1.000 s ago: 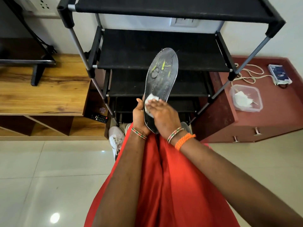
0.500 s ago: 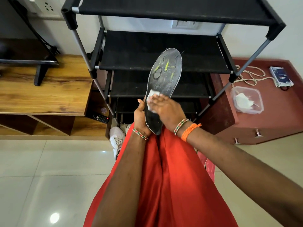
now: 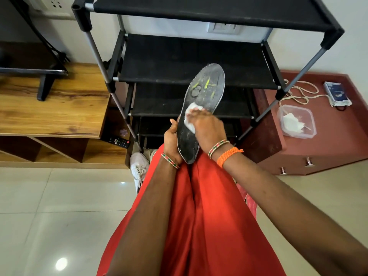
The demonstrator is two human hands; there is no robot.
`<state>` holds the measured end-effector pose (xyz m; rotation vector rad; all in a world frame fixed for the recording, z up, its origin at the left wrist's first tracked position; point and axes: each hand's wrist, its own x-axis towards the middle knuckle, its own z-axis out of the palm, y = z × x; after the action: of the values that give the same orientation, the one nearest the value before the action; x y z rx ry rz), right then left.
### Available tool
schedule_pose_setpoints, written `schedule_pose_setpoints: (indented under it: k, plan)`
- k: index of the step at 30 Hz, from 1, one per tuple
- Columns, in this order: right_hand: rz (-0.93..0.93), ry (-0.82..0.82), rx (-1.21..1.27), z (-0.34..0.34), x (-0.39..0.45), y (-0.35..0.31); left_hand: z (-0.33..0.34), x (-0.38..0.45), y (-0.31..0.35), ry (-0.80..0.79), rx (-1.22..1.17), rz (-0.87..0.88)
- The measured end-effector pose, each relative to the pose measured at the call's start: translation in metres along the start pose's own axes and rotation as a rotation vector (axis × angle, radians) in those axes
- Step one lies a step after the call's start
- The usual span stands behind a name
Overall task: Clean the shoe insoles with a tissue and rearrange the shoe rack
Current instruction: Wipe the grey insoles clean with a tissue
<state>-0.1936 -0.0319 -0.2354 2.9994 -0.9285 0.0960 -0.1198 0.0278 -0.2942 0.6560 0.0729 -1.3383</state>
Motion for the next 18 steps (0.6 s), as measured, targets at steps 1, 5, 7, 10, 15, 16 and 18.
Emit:
schedule_pose_setpoints:
  k: [1, 5, 7, 10, 15, 16, 18]
  plan:
    - [0.082, -0.007, 0.008, -0.005, 0.005, 0.006, 0.000, 0.000, -0.001, 0.007, 0.007, 0.000]
    - [-0.014, 0.035, 0.010, 0.001, -0.008, -0.010, -0.003, -0.001, -0.001, 0.020, 0.036, -0.045]
    - [-0.210, -0.043, 0.059, 0.013, -0.024, -0.020, -0.007, 0.002, 0.002, 0.061, 0.054, -0.042]
    - [-0.240, -0.071, -0.098, 0.017, -0.023, -0.002, -0.005, 0.001, 0.006, 0.052, 0.003, -0.040]
    - [-0.001, -0.131, -0.217, 0.007, -0.007, 0.009, 0.000, 0.000, -0.004, -0.027, 0.015, -0.021]
    - [-0.007, -0.126, -0.168, 0.009, -0.012, 0.002, 0.001, -0.001, -0.004, -0.025, 0.043, -0.026]
    - [-0.084, -0.129, -0.084, 0.015, -0.031, -0.014, -0.001, 0.000, -0.001, 0.004, 0.090, -0.002]
